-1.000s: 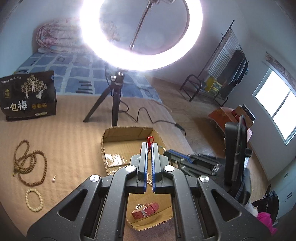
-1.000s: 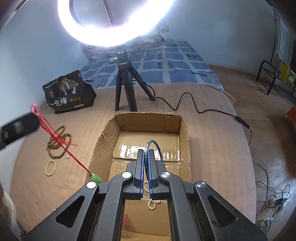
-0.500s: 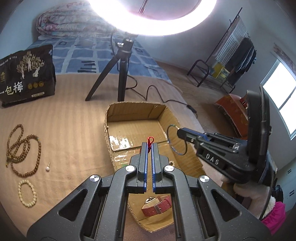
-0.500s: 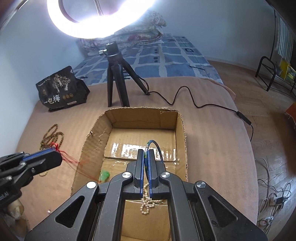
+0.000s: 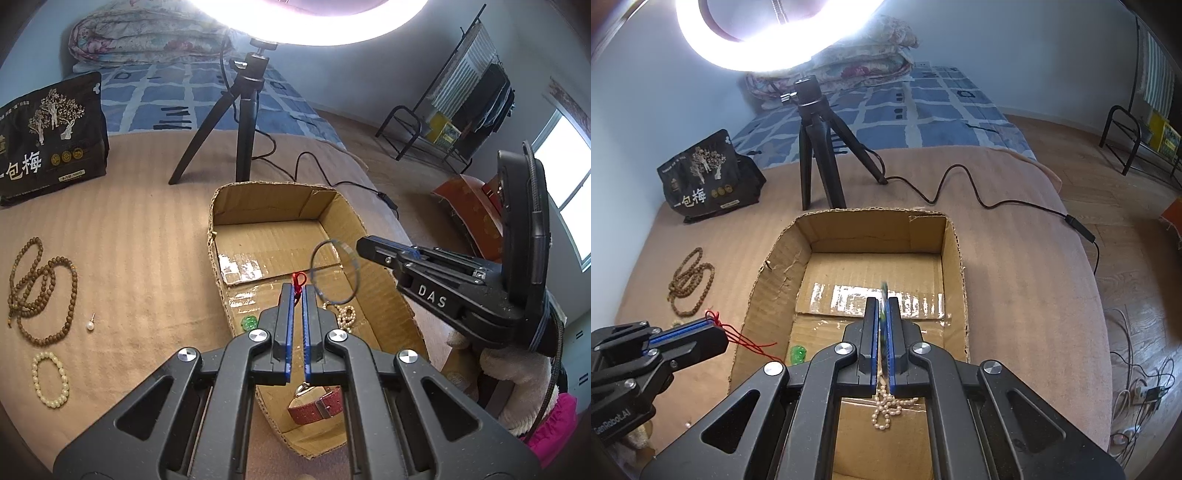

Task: Organize jewelry
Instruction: 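Open right tool dropping the bangle while left tool releases the jade pendant into the box, then move left tool to the cream bead bracelet while right tool approaches a pearl earring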

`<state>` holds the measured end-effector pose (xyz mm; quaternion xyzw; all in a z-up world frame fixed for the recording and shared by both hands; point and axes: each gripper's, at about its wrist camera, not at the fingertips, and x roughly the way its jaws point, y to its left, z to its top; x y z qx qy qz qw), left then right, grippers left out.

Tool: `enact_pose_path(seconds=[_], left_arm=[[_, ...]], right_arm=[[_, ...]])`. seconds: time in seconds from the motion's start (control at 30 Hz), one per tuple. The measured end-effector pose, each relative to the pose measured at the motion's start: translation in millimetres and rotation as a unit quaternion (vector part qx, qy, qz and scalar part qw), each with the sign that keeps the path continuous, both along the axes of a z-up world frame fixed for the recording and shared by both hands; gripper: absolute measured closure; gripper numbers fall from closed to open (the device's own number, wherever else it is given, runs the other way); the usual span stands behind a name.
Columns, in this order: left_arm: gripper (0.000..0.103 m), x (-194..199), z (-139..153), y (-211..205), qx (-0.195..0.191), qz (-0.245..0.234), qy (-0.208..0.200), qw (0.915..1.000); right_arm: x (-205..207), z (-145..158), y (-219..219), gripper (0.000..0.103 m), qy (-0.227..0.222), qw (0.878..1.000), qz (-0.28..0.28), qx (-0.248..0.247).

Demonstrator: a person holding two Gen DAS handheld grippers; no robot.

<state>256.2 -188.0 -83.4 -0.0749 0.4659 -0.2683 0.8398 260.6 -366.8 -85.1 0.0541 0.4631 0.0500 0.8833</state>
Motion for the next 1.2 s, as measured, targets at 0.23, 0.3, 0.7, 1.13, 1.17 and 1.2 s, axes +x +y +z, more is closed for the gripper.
enact_pose_path(seconds=[0.23,0.3,0.7,1.13,1.17,1.2], left_arm=[[0.101,-1.1,-2.0,3.4,0.011,0.005,0.011,0.9999],[0.094,-1.8,-3.0,3.3,0.016,0.004,0.013,0.9998],[0.054,-8.2,2.6,11.7,0.017,0.015,0.014,0.9997],[0.054,-27.6,24.0,48.9,0.044,0.019,-0.026,0.9985],[0.054,-29.1,24.8,51.5,0.047,0.019,-0.029,0.9983],[0.054,-31.0,25.5,56.2,0.053,0.019,-0.033,0.9979]], right_arm=[[-5.6,6.4,-4.5,0.056,-0.016,1.000,-0.019,-0.005],[-7.3,9.0,-5.3,0.056,-0.018,1.000,-0.022,-0.004],[-19.0,20.2,-10.0,0.043,-0.029,0.999,-0.045,0.000],[-45.1,42.4,12.8,0.025,-0.053,0.998,-0.042,-0.016],[-48.1,44.7,16.7,0.023,-0.057,0.997,-0.040,-0.017],[-51.5,46.8,21.1,0.023,-0.062,0.997,-0.038,-0.020]])
